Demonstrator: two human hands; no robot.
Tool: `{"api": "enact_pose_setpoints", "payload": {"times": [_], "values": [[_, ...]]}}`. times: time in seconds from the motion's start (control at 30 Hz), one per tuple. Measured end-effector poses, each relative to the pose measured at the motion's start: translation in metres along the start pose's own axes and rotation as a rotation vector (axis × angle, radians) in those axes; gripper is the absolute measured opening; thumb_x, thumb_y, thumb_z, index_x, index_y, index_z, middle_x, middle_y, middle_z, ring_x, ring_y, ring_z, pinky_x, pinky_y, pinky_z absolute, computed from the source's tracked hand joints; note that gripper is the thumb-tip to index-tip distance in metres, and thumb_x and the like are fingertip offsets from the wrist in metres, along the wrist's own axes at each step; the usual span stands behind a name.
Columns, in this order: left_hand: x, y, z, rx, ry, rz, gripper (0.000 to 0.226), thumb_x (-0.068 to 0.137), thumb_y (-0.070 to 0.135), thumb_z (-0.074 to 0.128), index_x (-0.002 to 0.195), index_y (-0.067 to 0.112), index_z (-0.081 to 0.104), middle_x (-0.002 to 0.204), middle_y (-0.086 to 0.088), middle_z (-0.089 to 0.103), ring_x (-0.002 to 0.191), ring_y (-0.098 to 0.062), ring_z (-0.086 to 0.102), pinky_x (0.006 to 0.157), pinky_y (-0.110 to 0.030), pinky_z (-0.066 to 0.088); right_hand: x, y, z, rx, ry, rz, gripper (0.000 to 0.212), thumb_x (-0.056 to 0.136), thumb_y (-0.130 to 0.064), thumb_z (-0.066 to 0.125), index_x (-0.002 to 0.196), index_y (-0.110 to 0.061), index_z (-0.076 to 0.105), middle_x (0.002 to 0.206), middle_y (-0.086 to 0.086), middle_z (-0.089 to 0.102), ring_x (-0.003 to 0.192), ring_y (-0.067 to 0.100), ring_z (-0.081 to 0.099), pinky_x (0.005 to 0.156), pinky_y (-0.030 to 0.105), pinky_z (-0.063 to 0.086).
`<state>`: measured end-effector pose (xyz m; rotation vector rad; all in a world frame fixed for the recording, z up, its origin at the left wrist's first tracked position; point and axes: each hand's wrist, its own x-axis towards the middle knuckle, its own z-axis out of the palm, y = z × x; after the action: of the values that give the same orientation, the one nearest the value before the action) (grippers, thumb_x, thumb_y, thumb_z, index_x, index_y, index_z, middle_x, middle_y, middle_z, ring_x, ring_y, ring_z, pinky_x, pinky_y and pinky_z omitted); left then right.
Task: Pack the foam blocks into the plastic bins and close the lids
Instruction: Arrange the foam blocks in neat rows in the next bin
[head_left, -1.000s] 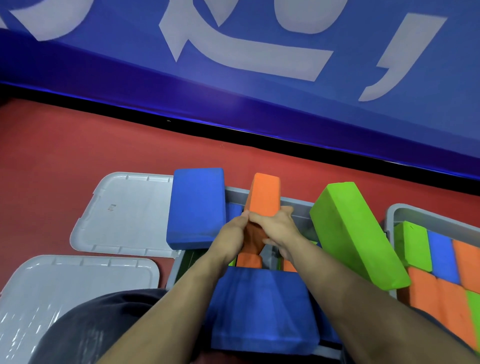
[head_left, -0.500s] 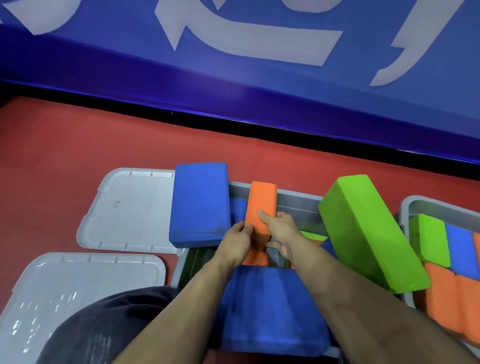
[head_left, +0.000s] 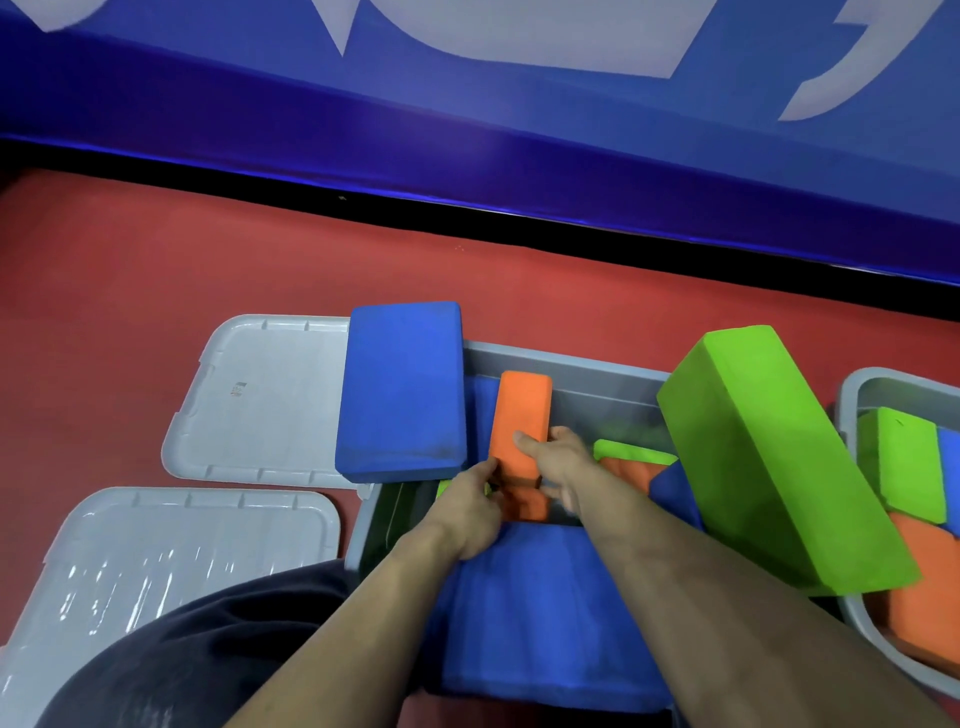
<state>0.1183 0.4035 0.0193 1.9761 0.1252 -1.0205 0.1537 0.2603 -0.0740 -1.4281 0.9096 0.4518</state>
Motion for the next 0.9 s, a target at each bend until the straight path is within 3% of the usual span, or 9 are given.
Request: {"api": "enact_pose_setpoints", "payload": {"times": [0.07,0.17,0.23,0.33,0.47,0.53,0.67,0.77,0.9], "values": [[0.002,-0.003,0.001,0.112,0.029,-0.001,0.056,0.108,0.011,0.041,0.16,0.017,0.021,0.158,-0.004,0.039,0.117,-0.016,0.058,0.09,-0.013,0.051,0.025,0.017,-0.002,-0.034,0.025,-0.019,0.082,0.059,-0.058,0.084,0.124,-0.014,0.059,0.11,0.007,0.074,0.097,0.029,0.073,0.084,0.055,0.06],[0.006,-0.009,0.002,0.346,0.02,-0.014,0.06,0.107,0.025,0.045,0.161,0.021,0.02,0.165,-0.003,0.027,0.151,-0.024,0.026,0.122,-0.041,0.026,0.037,0.026,-0.002,-0.041,0.012,-0.003,0.082,0.067,-0.058,0.083,0.131,-0.018,0.051,0.118,0.005,0.072,0.101,0.029,0.072,0.083,0.055,0.06],[0.009,-0.015,0.004,0.443,0.002,-0.059,0.059,0.106,0.033,0.046,0.159,0.018,0.023,0.165,-0.004,0.025,0.153,-0.026,0.022,0.125,-0.05,0.015,0.028,0.022,-0.001,-0.043,0.009,0.02,0.074,0.079,-0.049,0.08,0.137,-0.018,0.047,0.124,0.006,0.069,0.105,0.03,0.071,0.086,0.056,0.059],[0.015,-0.021,0.006,0.466,0.024,-0.097,0.054,0.104,0.036,0.05,0.15,0.012,0.037,0.159,-0.01,0.035,0.147,-0.028,0.032,0.121,-0.049,0.025,0.045,0.034,-0.003,-0.068,0.015,0.017,0.089,0.071,-0.058,0.077,0.144,-0.02,0.042,0.13,0.007,0.066,0.109,0.03,0.069,0.09,0.059,0.057],[0.019,-0.018,0.003,0.532,0.0,-0.247,0.071,0.105,0.044,0.046,0.159,0.007,0.019,0.167,-0.017,0.011,0.153,-0.032,0.017,0.124,-0.042,0.019,0.045,0.034,-0.003,-0.087,0.005,0.029,0.083,0.072,-0.063,0.073,0.139,-0.024,0.044,0.128,0.002,0.066,0.109,0.03,0.068,0.087,0.065,0.055],[0.018,-0.013,0.002,0.536,-0.04,-0.333,0.061,0.108,0.035,0.042,0.161,0.017,0.016,0.166,-0.021,0.005,0.152,-0.041,0.016,0.122,-0.048,0.026,0.04,0.034,-0.005,-0.063,-0.019,0.044,0.073,0.079,-0.06,0.073,0.137,-0.027,0.043,0.127,0.0,0.065,0.108,0.028,0.068,0.085,0.065,0.055],[0.015,-0.007,0.001,0.655,-0.098,-0.335,0.059,0.11,0.013,0.026,0.16,0.04,0.011,0.167,-0.018,-0.011,0.151,-0.049,-0.004,0.12,-0.051,0.024,0.063,0.055,-0.009,-0.081,-0.01,-0.007,0.102,0.056,-0.076,0.07,0.141,-0.025,0.045,0.128,-0.001,0.067,0.11,0.025,0.068,0.089,0.058,0.058],[0.015,-0.008,0.003,0.713,-0.135,-0.331,0.058,0.11,0.026,0.032,0.162,0.032,0.007,0.167,-0.018,-0.004,0.153,-0.042,0.0,0.121,-0.047,0.024,0.078,0.067,-0.01,-0.133,0.014,-0.065,0.105,0.055,-0.081,0.067,0.14,-0.022,0.049,0.129,0.002,0.068,0.113,0.025,0.068,0.095,0.053,0.056],[0.01,-0.015,0.0,0.535,-0.033,-0.382,0.082,0.104,0.054,0.041,0.161,0.008,0.006,0.164,-0.019,0.019,0.149,-0.032,0.028,0.118,-0.04,0.032,0.089,0.07,-0.012,-0.278,0.031,-0.086,0.125,0.045,-0.09,0.055,0.148,-0.02,0.044,0.14,0.004,0.061,0.123,0.027,0.062,0.098,0.053,0.055]]}}
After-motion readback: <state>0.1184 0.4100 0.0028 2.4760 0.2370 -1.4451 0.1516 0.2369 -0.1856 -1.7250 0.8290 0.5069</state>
